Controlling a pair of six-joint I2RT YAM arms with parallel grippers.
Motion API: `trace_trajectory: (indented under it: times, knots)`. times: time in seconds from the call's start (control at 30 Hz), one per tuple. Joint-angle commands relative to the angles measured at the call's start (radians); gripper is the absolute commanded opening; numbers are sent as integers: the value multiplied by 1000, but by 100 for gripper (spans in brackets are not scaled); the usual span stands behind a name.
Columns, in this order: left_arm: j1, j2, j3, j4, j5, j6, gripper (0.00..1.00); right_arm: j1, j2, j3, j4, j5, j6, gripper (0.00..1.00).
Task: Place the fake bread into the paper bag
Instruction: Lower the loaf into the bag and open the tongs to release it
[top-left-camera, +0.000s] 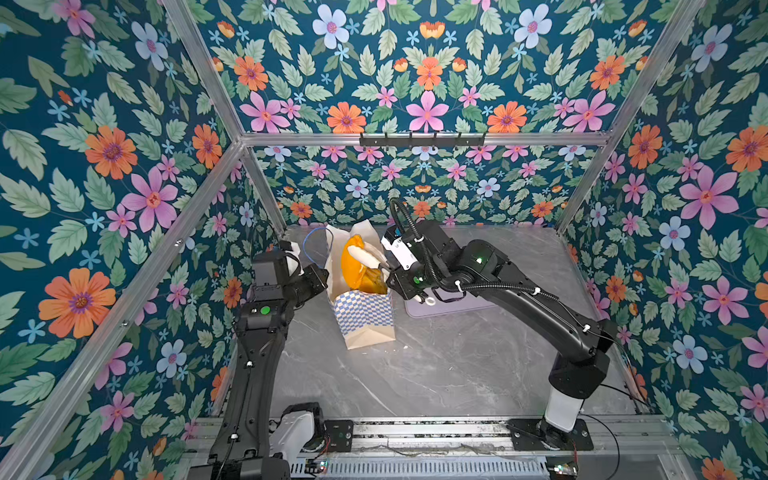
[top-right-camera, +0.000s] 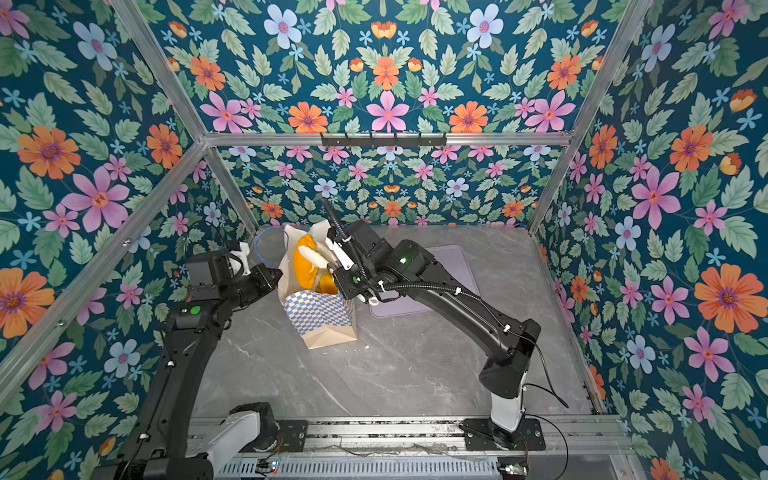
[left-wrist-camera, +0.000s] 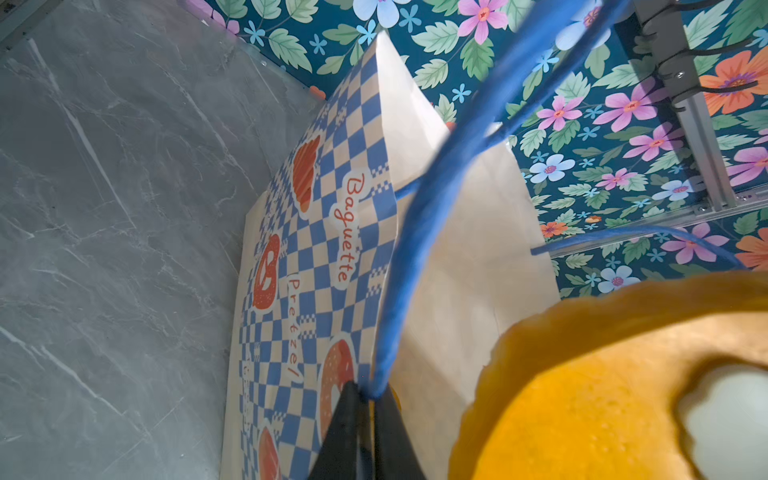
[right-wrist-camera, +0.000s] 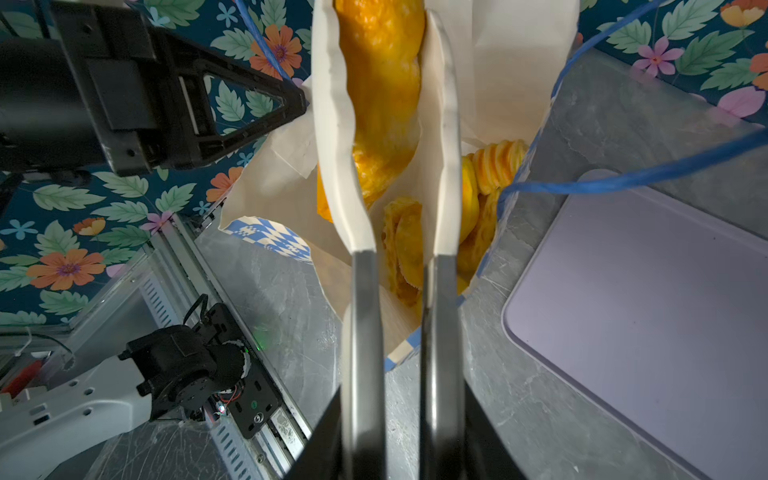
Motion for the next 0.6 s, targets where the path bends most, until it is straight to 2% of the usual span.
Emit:
trace_trajectory:
  times: [0.0,0.17,0.4,0.57]
  knots:
    - [0,-2,-1,1,-2,10,12,5,6,13,-15,28,-25,38]
    - [0,-2,1,0,-1,9,12,6,8,14,-21,30,-28,44]
    - [0,-3,21,-15,-5,14,14,6,4,11,-15,30,-29,45]
    - [0,-10,40,-32,-13,22,25,6,-15,9,-1,30,-28,45]
